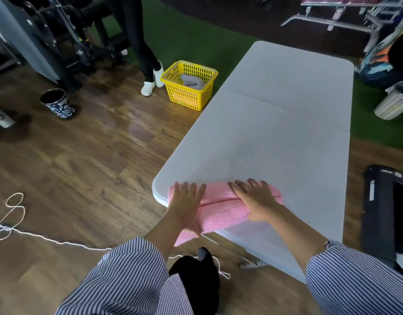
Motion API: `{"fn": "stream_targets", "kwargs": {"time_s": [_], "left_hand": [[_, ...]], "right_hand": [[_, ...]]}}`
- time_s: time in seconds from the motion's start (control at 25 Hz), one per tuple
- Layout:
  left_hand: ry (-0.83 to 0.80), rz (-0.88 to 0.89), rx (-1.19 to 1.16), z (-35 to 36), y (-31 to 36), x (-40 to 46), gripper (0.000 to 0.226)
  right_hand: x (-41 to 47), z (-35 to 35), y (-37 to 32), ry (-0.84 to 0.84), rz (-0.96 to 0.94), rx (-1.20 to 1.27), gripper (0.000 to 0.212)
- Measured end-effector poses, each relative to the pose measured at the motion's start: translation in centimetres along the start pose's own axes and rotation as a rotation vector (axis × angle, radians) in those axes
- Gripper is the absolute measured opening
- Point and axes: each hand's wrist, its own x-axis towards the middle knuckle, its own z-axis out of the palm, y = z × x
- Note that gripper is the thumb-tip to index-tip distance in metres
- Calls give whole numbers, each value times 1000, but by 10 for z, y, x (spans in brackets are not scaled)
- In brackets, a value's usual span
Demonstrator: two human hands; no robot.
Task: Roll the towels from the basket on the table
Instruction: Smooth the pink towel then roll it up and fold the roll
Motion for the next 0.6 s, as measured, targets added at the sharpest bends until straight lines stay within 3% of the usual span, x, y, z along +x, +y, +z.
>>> {"fn": "stream_targets", "kwargs": {"time_s": [0.2, 0.36, 0.44, 0.48, 0.6], "left_hand": [[81, 86, 14, -17, -14, 6, 119], [137, 89, 24, -22, -18, 12, 110], [124, 103, -7, -14, -21, 15, 106], [132, 118, -15, -11, -22, 17, 103], [152, 157, -16, -7, -25, 20, 102]], "right_hand": [[-2, -6, 3, -47, 31, -3, 118], [-7, -2, 2, -24, 122, -40, 120], [-13, 5, -2, 50, 82, -89, 123], [-16, 9, -2, 103, 40, -81, 118], [-20, 17, 5, 222, -86, -26, 74]]}}
